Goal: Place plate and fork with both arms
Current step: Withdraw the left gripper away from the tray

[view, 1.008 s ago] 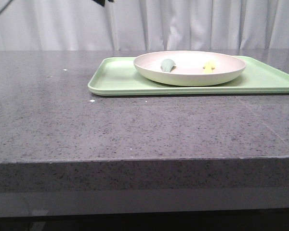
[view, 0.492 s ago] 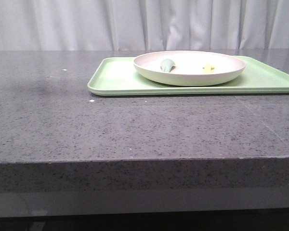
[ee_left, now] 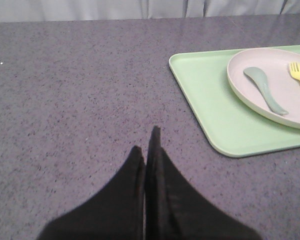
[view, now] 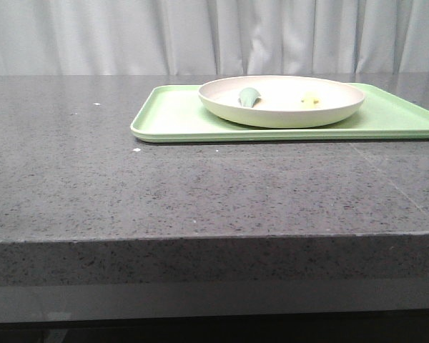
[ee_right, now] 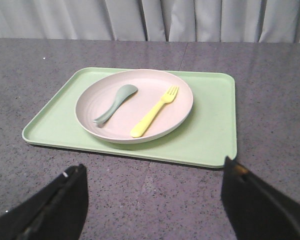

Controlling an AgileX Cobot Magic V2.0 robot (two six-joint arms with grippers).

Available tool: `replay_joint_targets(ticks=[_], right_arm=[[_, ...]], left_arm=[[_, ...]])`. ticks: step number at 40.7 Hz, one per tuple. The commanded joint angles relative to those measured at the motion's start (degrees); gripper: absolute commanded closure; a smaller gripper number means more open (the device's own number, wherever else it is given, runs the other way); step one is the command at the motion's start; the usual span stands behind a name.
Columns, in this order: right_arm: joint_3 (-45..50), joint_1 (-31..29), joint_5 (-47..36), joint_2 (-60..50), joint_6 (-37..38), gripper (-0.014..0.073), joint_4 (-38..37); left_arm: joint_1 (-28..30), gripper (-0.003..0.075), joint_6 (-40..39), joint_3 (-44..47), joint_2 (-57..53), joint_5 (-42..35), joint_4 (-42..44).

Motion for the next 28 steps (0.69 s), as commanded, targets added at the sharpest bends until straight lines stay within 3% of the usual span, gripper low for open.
replay_joint_targets(ticks=[1,13,28], right_arm=[[-1.91,-0.08,-4.16,0.82,-0.38,0.0018,-0.14],[-3.18,-0.08,-5.35,7.77,-0.38,0.0019,0.71],[-21.86,1.71,-1.82,37.36,-0.38,0.002,2.81]], left_arm=[[0.08,0.0739,-0.5,3.66,-6.46,-5.03,0.34],[0.08,0.0739,-0.5,11.57,-21.57,-6.57,0.34],[0.08,0.0739,-0.5,12.57,-24.19,-6.28,0.24]])
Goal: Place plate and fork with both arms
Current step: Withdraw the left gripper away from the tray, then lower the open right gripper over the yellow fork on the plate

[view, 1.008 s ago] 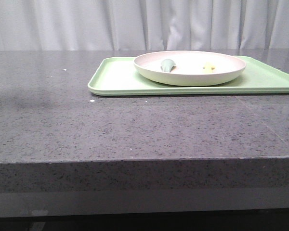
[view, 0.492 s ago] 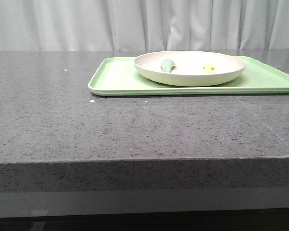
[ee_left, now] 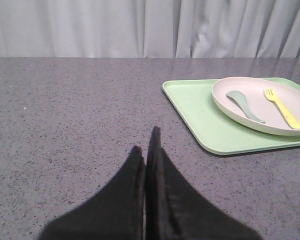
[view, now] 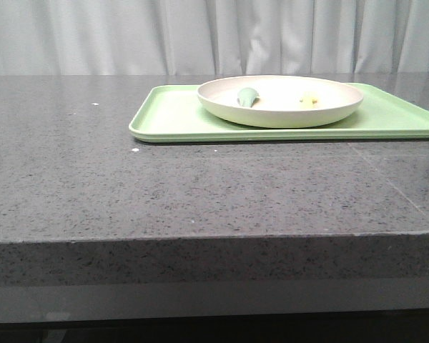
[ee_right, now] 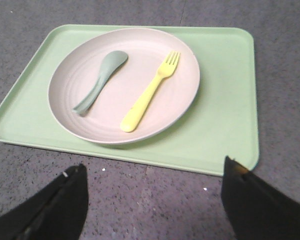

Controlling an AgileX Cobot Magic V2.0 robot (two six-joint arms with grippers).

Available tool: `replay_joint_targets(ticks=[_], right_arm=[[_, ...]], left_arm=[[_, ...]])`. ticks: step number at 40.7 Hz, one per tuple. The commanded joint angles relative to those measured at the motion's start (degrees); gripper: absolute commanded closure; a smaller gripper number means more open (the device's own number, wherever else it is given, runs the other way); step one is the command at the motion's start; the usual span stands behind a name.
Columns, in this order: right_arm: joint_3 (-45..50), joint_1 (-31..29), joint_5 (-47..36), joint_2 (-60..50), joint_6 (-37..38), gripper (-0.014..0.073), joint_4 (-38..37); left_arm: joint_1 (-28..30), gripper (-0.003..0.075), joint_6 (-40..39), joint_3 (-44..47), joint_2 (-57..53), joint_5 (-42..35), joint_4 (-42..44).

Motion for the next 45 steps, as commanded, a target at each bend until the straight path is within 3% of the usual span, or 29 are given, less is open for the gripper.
replay_joint_targets(ticks=[1,16,23,45], right_arm=[[-7.24,1.17,-1.83,7.5,-0.38,0.002,2.42],[-30.78,3.76,10.39,32.82,6.98,0.002,1.99],[-36.4,3.83,12.36,38.33,13.92,0.002,-5.99],[-47.33,7.61,19.52,50.03,21.69,0.0022,-14.28]], left_arm=[[0.08,0.0739,-0.5,-1.41,0.46,-4.52,0.24],[0.08,0.0739,-0.5,-1.41,0.46,-4.52,0.24],[0.08,0.0739,-0.5,-1.41,0.46,-4.52,0.24],[0.08,0.0739,-0.5,-1.41,0.46,-4.52,0.24]])
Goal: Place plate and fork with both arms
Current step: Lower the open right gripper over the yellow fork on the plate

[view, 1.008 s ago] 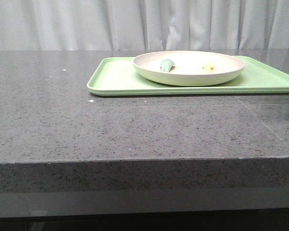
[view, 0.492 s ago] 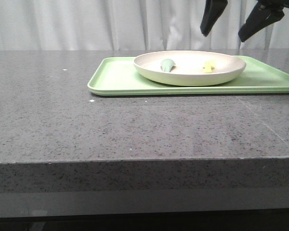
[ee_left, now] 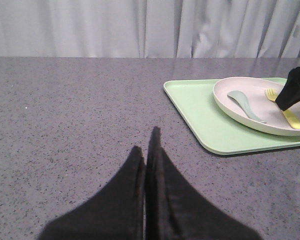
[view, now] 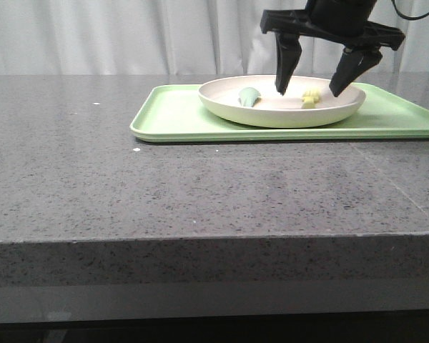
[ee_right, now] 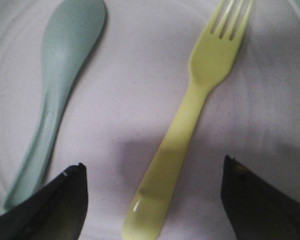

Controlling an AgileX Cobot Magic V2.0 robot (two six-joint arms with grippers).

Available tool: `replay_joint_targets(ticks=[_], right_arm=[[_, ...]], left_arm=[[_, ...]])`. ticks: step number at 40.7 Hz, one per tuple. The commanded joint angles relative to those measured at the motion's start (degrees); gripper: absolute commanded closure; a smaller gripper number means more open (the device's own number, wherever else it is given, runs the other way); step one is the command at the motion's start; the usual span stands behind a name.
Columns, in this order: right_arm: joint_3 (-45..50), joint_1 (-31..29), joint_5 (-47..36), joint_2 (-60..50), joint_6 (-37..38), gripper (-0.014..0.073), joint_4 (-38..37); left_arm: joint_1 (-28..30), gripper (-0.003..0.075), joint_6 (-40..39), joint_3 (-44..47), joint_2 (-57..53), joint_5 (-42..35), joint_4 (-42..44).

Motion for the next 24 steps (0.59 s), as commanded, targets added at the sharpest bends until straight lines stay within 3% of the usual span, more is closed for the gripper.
replay_joint_targets(ticks=[1,16,24], right_arm=[[-2.35,-0.17,-1.57,-2.4,0.76,0.0022,-1.28],[-2.35,-0.17,-2.91,0.48,0.82,0.0039,-1.28],[-2.35,-0.17,-2.78,0.6,0.85,0.017,-1.28]], left_arm=[[0.08,0.0739,-0.5,-1.51,0.46,-4.52,0.24],[0.08,0.0739,-0.5,-1.51,0.46,-4.52,0.24],[0.08,0.0739,-0.5,-1.51,0.46,-4.52,0.24]])
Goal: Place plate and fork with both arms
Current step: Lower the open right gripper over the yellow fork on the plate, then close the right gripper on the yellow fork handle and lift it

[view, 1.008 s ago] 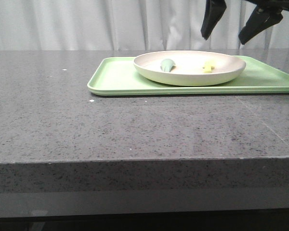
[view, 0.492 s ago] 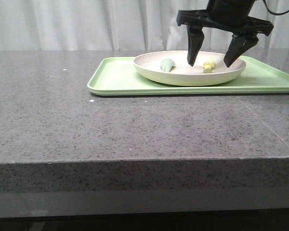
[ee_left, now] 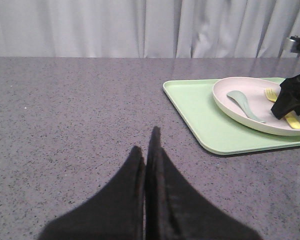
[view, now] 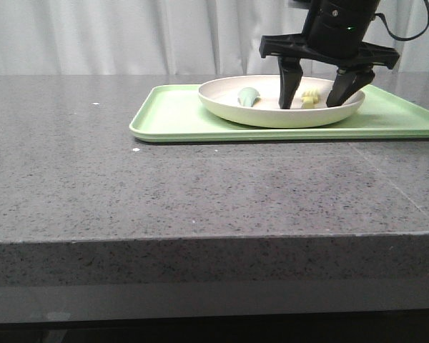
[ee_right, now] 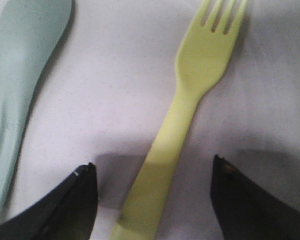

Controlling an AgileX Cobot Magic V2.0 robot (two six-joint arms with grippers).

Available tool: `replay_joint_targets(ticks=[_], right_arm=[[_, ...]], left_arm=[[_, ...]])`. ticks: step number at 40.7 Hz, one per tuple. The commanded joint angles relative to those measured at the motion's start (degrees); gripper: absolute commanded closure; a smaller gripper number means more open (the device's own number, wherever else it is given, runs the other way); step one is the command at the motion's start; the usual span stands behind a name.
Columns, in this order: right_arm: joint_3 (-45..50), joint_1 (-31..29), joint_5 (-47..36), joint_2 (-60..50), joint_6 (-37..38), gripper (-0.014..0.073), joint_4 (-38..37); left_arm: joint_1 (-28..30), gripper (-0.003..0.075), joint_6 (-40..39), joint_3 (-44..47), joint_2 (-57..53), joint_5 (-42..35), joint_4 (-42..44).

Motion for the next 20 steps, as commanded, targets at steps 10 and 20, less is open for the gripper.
replay_joint_targets(ticks=[10,20], right_arm=[[-1.78,-0.17,-1.05,-2.73,0.06,0.0522,-0.2],[-1.78,-0.17,-1.05,-2.73,0.06,0.0607,-0.2]], left_arm=[[0.08,0.0739,-0.5,-1.51,0.46,-4.52,0.24],[0.08,0.0739,-0.5,-1.51,0.46,-4.52,0.24]])
